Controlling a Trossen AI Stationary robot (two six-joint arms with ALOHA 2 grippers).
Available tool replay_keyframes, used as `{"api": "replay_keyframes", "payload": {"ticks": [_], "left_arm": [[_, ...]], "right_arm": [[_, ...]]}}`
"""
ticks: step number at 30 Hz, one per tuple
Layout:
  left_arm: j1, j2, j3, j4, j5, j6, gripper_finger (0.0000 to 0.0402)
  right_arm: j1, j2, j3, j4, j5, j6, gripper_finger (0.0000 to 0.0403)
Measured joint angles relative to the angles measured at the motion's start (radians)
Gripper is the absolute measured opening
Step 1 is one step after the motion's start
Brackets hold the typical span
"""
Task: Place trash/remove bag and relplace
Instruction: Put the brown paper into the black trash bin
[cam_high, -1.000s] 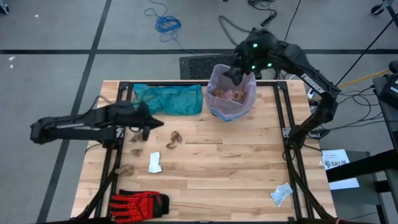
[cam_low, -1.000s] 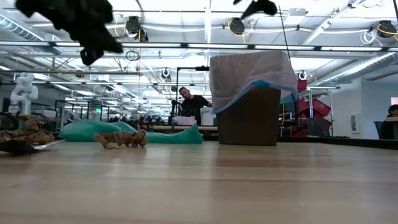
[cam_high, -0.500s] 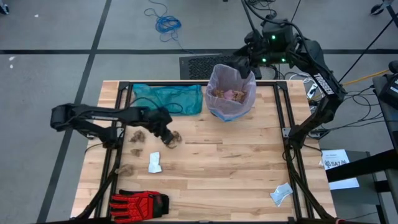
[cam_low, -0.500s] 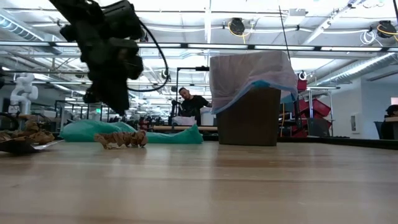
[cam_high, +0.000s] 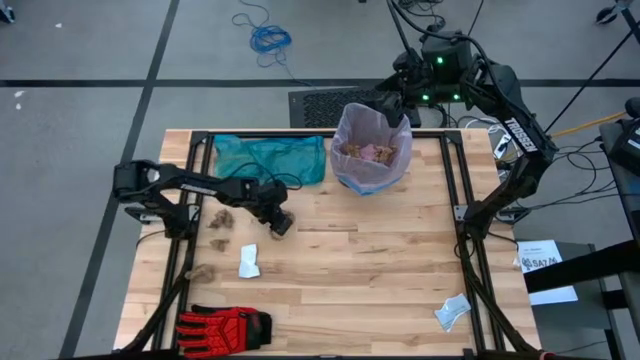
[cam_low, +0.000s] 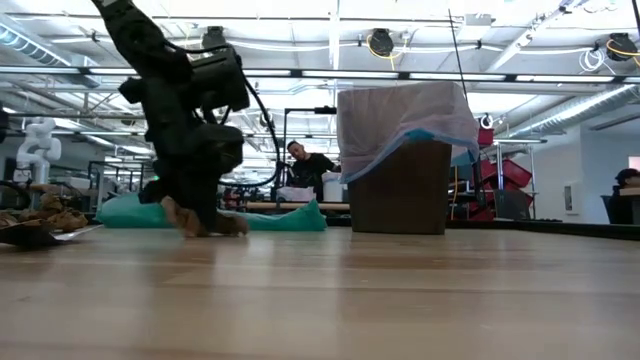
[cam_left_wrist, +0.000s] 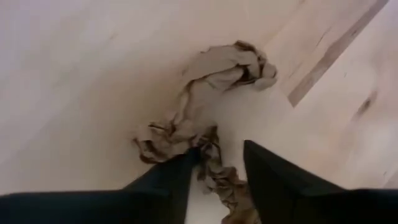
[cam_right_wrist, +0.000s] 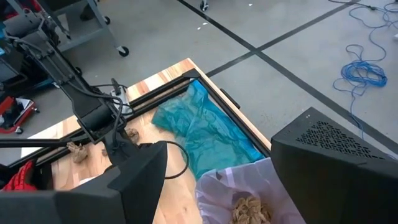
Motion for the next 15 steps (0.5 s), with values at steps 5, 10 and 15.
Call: {"api": "replay_keyframes", "payload": {"ticks": [5,10,15], "left_arm": [[0.025,-0.07,0.075,0.02,-0.004,0.003,0.0014],[0.071,-0.179,0.223,0.052,-0.005,0.081,0.0004],[0.157,-0.215,0.433,0.081,-0.011,0.179,0.0002]], "right_arm": [[0.0,0.0,0.0,-0.008,-0.002,-0.008,0.0279],[0.0,0.0,0.0,-0.007,-0.005,-0.008,0.0279],[0.0,0.0,0.0,0.011,-0.01,-0.008,0.0279]]}}
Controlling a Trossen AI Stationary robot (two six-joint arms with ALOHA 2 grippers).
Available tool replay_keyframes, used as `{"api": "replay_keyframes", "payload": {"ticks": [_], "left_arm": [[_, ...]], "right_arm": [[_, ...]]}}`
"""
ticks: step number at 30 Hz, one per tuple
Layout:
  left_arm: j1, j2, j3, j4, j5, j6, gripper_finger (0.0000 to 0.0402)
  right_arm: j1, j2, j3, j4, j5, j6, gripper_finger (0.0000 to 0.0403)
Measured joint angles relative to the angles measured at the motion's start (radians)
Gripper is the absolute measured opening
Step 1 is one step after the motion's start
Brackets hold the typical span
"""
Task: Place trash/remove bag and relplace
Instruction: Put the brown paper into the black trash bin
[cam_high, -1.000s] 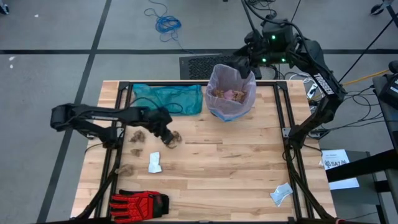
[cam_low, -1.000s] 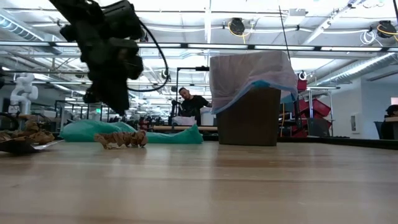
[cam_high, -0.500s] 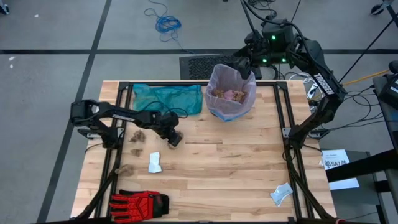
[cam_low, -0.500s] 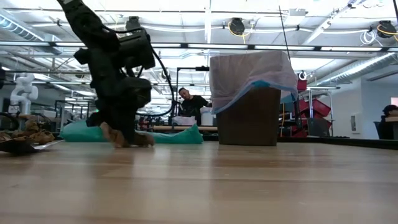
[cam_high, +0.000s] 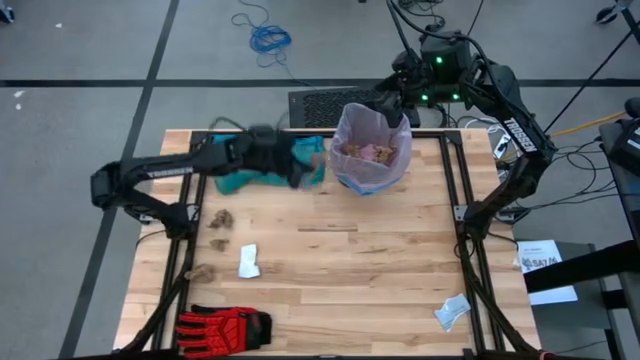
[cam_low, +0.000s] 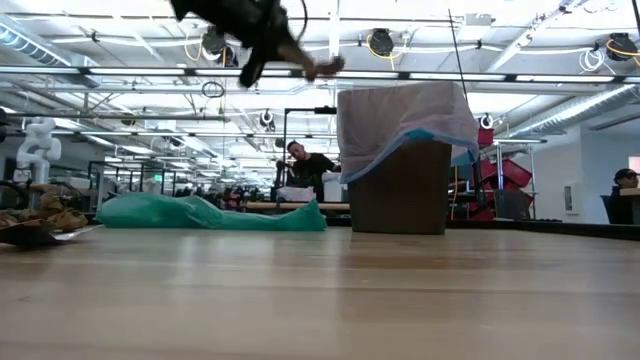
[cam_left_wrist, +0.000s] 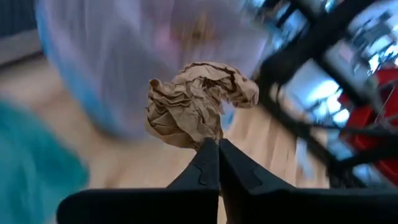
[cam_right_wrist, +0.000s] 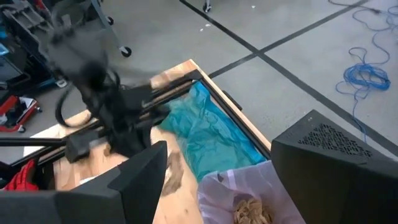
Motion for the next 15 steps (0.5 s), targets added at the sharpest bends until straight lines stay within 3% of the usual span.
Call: {"api": "replay_keyframes", "payload": {"ticks": [8,15], "left_arm": [[0.117,0.23,0.347,0.0,0.071,0.128,0.0001],[0.127,0.534,0.674,-0.008,0.24,0.143,0.0001]], "right_arm": [[0.0,0.0,0.0,0.027,0.0,0.0,0.0279],[0.0,0.0,0.0,0.046,0.001,0.0,0.0279]]}}
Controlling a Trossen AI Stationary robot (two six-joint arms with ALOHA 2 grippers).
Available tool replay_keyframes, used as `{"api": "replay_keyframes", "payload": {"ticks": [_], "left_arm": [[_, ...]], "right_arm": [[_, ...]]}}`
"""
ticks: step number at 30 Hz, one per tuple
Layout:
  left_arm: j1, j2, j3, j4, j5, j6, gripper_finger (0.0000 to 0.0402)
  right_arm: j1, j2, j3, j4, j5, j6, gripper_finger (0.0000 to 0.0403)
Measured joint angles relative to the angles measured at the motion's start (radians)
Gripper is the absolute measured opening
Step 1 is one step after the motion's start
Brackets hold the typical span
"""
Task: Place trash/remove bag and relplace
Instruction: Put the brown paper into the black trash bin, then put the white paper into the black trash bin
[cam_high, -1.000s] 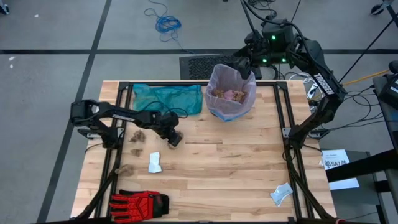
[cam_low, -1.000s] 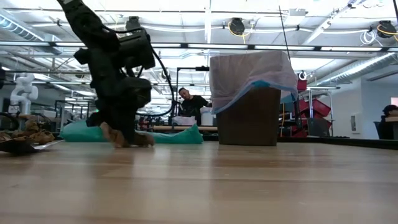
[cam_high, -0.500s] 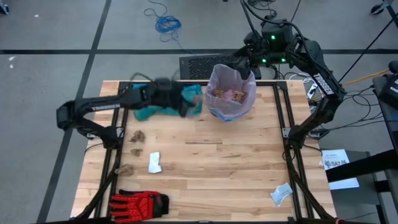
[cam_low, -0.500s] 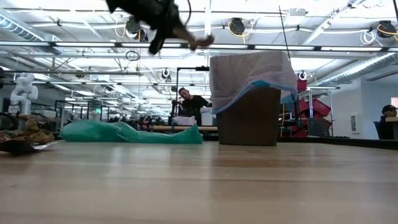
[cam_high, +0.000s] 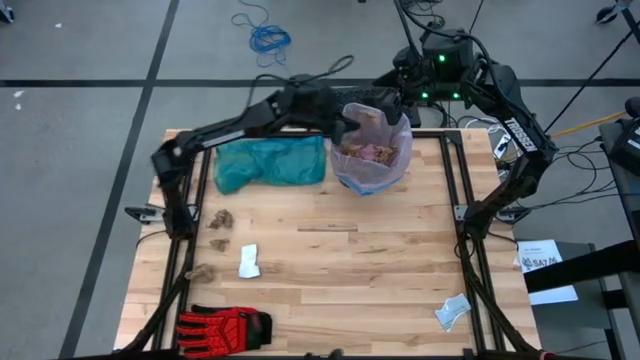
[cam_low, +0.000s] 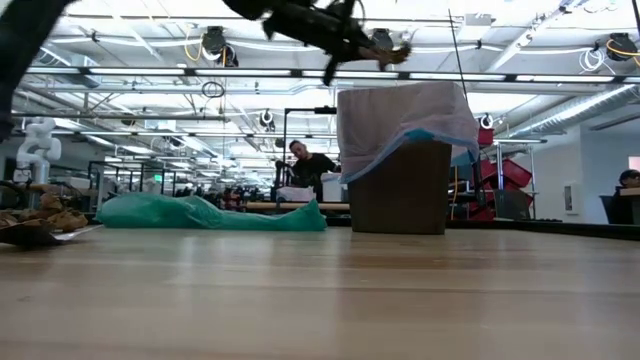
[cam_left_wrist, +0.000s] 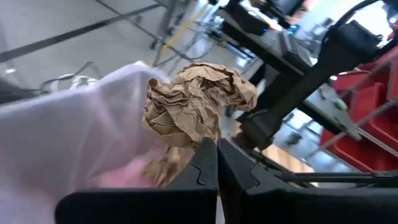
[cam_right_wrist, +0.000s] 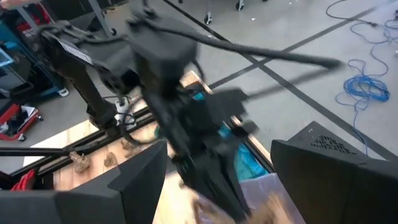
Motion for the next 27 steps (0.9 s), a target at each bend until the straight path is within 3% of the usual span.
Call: {"api": "replay_keyframes", "payload": {"ticks": [6,13,16,18,21,25,27], "left_arm": [[-0.013,0.142,0.155,0.0,0.09,-0.003,0.0031],[-0.006,0.161,0.164,-0.011,0.103,-0.002,0.0112],[0.006,0.161,0.164,-0.013,0.105,-0.002,0.0126],[0.02,0.155,0.164,-0.022,0.133,-0.002,0.0125],[0.041,0.116,0.164,-0.063,0.174,0.005,0.0105],[0.075,0.009,0.164,-0.143,0.199,0.073,0.0049],[0.09,-0.057,0.164,-0.18,0.2,0.12,0.0016]], "right_arm": [[0.0,-0.001,0.0,0.011,0.0,-0.006,0.0279],[0.0,-0.01,0.0,0.011,0.0,-0.021,0.0279],[0.0,-0.011,0.0,0.015,0.0,-0.027,0.0279],[0.0,-0.012,0.0,0.008,-0.007,-0.035,0.0279],[0.0,-0.014,0.0,-0.05,-0.154,-0.028,0.0277],[0.02,-0.014,0.0,-0.18,-0.341,0.02,0.0258],[0.06,-0.014,0.0,-0.265,-0.362,0.032,0.0238]]}}
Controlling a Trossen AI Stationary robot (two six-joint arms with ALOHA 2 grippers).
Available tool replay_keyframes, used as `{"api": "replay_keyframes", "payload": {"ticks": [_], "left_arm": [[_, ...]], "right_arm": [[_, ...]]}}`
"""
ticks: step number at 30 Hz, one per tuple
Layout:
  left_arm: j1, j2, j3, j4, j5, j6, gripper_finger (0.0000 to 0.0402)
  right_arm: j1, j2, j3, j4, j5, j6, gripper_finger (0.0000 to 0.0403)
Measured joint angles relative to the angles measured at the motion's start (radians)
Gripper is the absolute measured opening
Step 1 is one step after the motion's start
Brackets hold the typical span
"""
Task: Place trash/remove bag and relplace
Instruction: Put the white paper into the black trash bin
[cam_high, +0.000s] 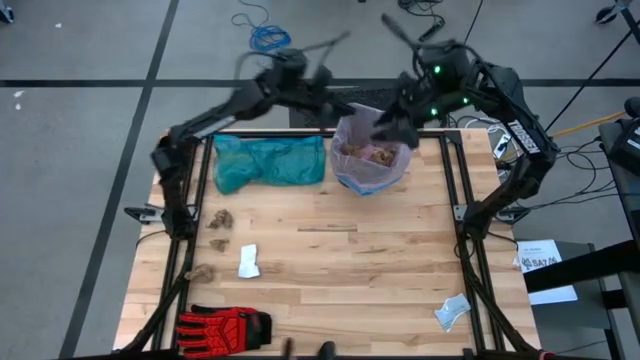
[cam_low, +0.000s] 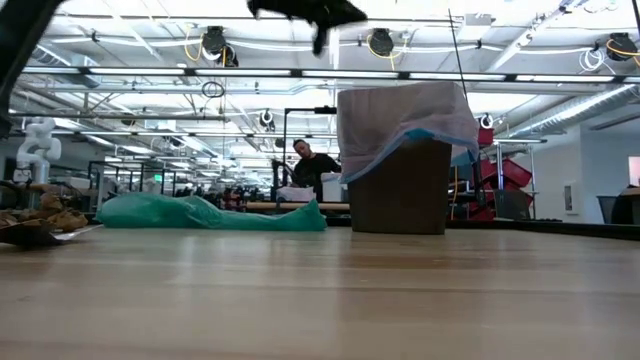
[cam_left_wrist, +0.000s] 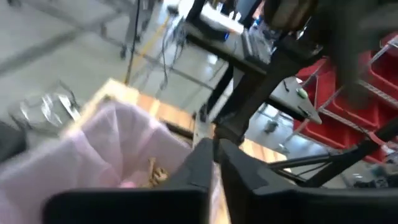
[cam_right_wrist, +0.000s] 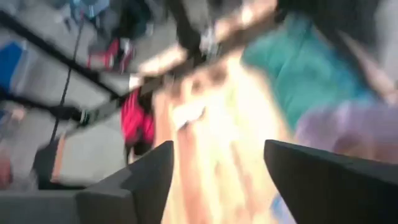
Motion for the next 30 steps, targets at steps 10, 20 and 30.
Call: {"api": "replay_keyframes", "payload": {"ticks": [10,20,30], "left_arm": [[0.102,-0.308,0.002,-0.28,-0.22,0.156,0.0002],[0.233,-0.353,-0.001,-0.621,-0.077,0.247,0.0001],[0.343,-0.353,-0.001,-0.578,0.123,0.248,0.0]], "right_arm": [[0.337,0.004,-0.022,-0.211,0.076,0.163,0.0086],[0.708,0.007,-0.336,-0.214,0.183,0.486,0.0008],[1.027,0.006,-0.787,0.059,0.096,0.832,0.0021]]}}
